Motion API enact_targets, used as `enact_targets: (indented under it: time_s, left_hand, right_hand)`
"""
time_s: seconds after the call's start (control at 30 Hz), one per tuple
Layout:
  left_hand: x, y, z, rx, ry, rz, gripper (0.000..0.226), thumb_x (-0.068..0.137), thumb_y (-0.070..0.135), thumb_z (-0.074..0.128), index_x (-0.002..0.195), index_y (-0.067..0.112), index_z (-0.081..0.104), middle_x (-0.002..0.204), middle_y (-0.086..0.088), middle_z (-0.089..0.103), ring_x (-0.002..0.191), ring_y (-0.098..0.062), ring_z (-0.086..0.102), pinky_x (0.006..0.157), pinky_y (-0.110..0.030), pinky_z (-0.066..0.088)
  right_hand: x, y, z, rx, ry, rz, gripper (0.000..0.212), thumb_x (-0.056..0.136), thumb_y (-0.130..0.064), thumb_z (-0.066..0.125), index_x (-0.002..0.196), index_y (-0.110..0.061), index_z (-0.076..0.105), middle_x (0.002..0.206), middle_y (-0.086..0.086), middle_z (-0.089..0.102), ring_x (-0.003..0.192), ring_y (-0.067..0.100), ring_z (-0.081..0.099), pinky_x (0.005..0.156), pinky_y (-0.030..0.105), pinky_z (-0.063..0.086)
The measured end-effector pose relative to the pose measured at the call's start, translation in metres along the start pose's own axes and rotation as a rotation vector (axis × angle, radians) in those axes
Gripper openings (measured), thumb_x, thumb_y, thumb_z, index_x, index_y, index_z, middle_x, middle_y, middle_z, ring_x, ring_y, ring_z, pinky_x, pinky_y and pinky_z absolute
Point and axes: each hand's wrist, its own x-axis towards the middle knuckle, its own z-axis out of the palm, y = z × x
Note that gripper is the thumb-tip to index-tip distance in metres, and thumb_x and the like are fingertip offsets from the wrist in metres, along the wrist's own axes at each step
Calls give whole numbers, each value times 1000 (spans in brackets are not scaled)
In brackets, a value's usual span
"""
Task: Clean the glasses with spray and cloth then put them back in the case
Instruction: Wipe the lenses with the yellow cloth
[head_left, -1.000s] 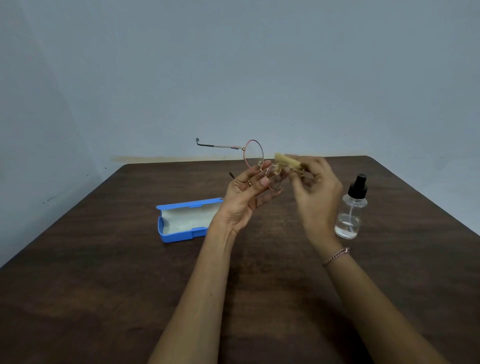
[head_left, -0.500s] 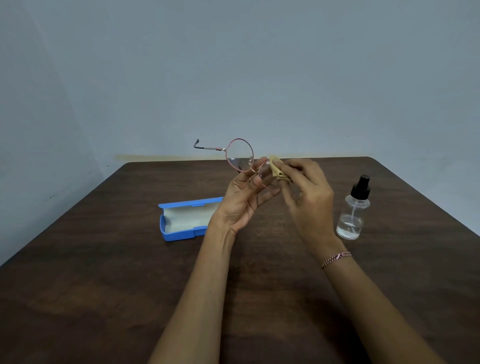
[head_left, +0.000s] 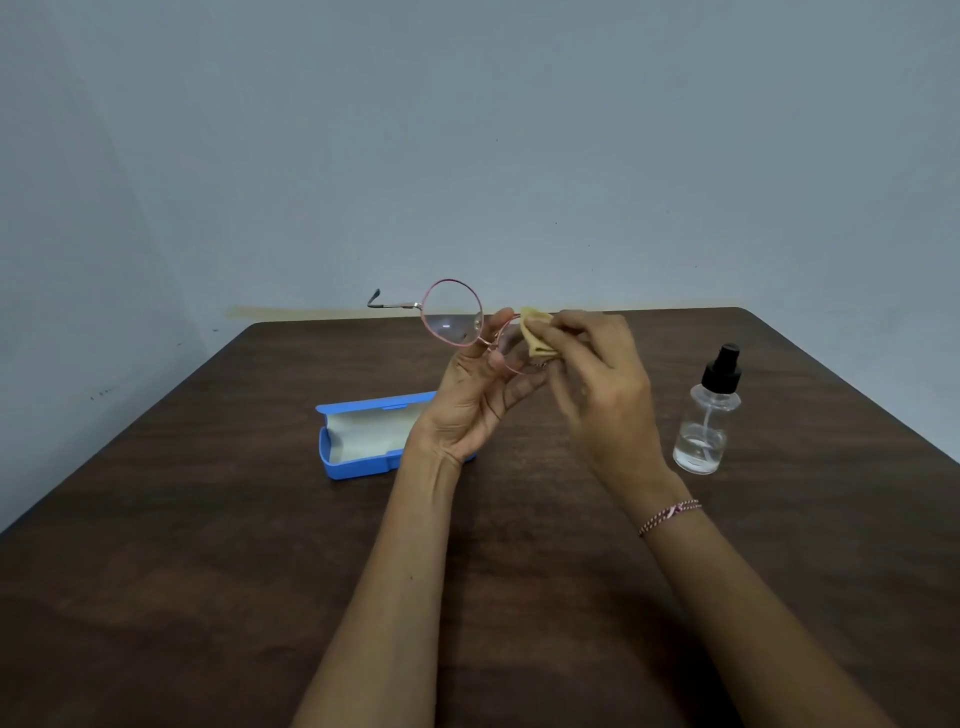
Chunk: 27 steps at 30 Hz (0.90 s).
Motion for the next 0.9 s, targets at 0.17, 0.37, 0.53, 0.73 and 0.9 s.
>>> enact_targets:
  time_s: [0.17, 0.37, 0.53, 0.73, 0.9]
  left_hand:
    - [-2, 2, -2, -87, 27, -4, 45, 58, 25, 87, 101, 27, 73, 104, 1, 71, 96, -11, 67, 62, -17, 55]
    - [0, 6, -1, -110, 13, 80, 45, 61, 26, 86, 103, 25, 72, 108, -3, 69, 108, -24, 64, 79, -29, 57]
    - [2, 4, 0, -129, -14, 101, 42, 65, 22, 84, 104, 22, 70, 110, -5, 68, 111, -27, 62, 79, -30, 57]
    - [2, 6, 2, -216, -29, 138, 44, 64, 18, 84, 106, 19, 69, 115, -10, 64, 113, -31, 61, 77, -33, 57]
    - [3, 4, 2, -130, -27, 126, 40, 72, 24, 76, 111, 21, 68, 118, -8, 66, 115, -28, 60, 81, -32, 56]
  right_hand:
    - [0, -4, 10, 61, -94, -105, 35, 90, -13, 58, 122, 2, 59, 122, 13, 55, 110, 24, 45, 102, 23, 36]
    - [-2, 1, 2, 51, -106, -126, 30, 85, 4, 62, 114, 0, 66, 115, 15, 62, 106, 24, 52, 95, 28, 45]
    - [-3, -1, 3, 4, -57, -159, 29, 84, 5, 63, 113, 2, 66, 115, 12, 59, 106, 24, 51, 95, 28, 46]
    - [-3, -2, 2, -9, -84, -190, 37, 81, 8, 67, 116, 0, 64, 117, 15, 60, 110, 23, 50, 97, 31, 46]
    - [-2, 7, -1, -41, -24, -103, 32, 82, 7, 65, 113, -1, 67, 113, 16, 62, 106, 24, 52, 93, 31, 48]
